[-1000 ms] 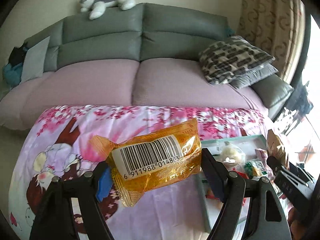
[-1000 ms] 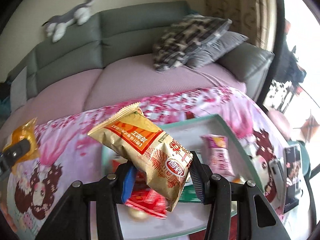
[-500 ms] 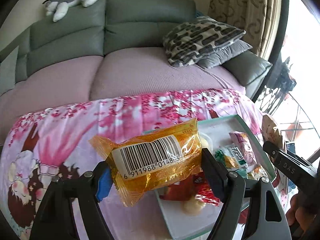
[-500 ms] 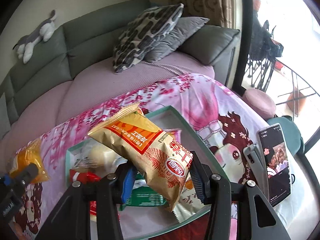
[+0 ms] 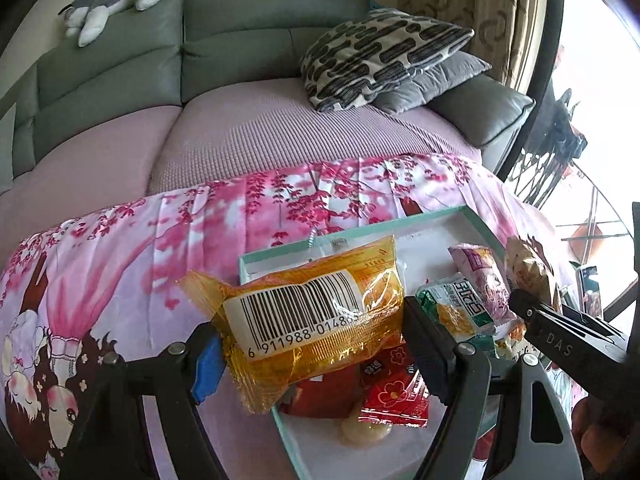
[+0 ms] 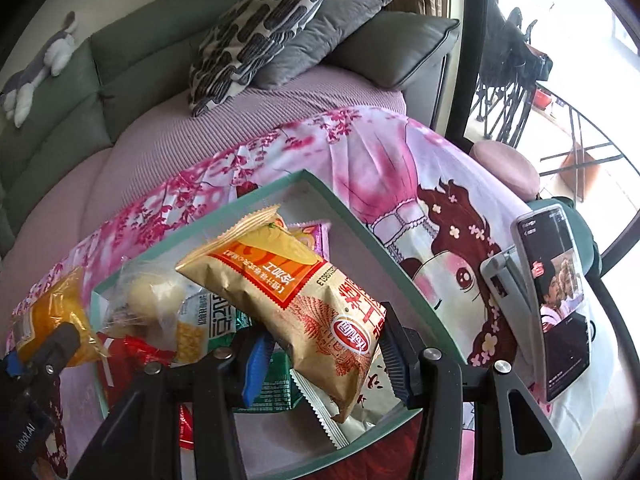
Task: Organize snacks
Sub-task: 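Carry the Swiss roll bag and yellow bread bag over the tray with both tools, then open both tools to release the yellow bag and Swiss roll bag into the tray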
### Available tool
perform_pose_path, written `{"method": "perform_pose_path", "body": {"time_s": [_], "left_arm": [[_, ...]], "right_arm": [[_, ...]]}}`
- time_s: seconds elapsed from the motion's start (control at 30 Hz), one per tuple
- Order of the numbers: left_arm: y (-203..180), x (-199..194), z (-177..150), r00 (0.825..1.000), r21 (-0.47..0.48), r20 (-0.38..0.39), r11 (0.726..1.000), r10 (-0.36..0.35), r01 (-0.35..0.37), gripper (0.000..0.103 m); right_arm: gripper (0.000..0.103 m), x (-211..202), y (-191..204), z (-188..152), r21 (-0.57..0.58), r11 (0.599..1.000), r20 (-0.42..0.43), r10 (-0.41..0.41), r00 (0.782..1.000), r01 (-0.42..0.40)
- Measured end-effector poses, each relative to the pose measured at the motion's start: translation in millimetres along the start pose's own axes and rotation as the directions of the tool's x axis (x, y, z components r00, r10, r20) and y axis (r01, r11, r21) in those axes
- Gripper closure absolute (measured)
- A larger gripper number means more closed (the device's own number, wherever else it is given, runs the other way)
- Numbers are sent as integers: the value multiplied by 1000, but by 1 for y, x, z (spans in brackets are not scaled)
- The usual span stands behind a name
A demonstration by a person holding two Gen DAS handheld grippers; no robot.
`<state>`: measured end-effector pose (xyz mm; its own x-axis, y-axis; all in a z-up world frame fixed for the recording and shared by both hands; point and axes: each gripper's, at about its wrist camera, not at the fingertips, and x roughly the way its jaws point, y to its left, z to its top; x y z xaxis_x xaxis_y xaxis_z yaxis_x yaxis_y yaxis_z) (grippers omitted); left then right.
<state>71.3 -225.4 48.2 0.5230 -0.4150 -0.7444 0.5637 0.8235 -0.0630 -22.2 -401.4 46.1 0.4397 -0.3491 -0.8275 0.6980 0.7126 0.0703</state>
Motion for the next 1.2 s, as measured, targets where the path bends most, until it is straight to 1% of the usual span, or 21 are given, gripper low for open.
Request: {"method": "perform_pose_path", "body": {"time_s": [0.37,0.43,0.53,0.57,0.73,0.8,0.87,1.03,1.2], "left_arm": [[-23,17,-7,999,67,-29,998,-13,15,22],[-26,19,-8,999,72,-35,997,-19,22,22],[-28,19,-8,999,82,-34,997,-1,4,19],[-28,18,-8,999,88,-37,996,1,3,17],[-26,14,-8,999,83,-39,996,-8,11,13],[-25,10,-7,999,84,-33,996,-7,10,9],[-23,6,-7,1000,84,-25,996,-9,11,9],[-18,-6,-3,1000,82,-5,997,2,-2,8],[-5,-15,-3,999,54,-18,997,47,-46,8]], "right_arm": [[49,13,12,-3,-21,999,-36,43,998,-43],[49,15,15,-4,-33,998,-44,53,998,-55],[48,16,17,-5,-43,998,-53,50,997,-53],[46,17,17,-5,-38,998,-56,50,997,-52],[43,20,12,-5,-13,997,-75,72,995,-74],[41,19,12,-5,-17,997,-75,70,995,-71],[39,17,12,-6,-20,998,-75,65,995,-67],[38,14,14,-5,-31,997,-76,67,995,-69],[38,8,18,-5,-59,996,-74,65,995,-70]]}}
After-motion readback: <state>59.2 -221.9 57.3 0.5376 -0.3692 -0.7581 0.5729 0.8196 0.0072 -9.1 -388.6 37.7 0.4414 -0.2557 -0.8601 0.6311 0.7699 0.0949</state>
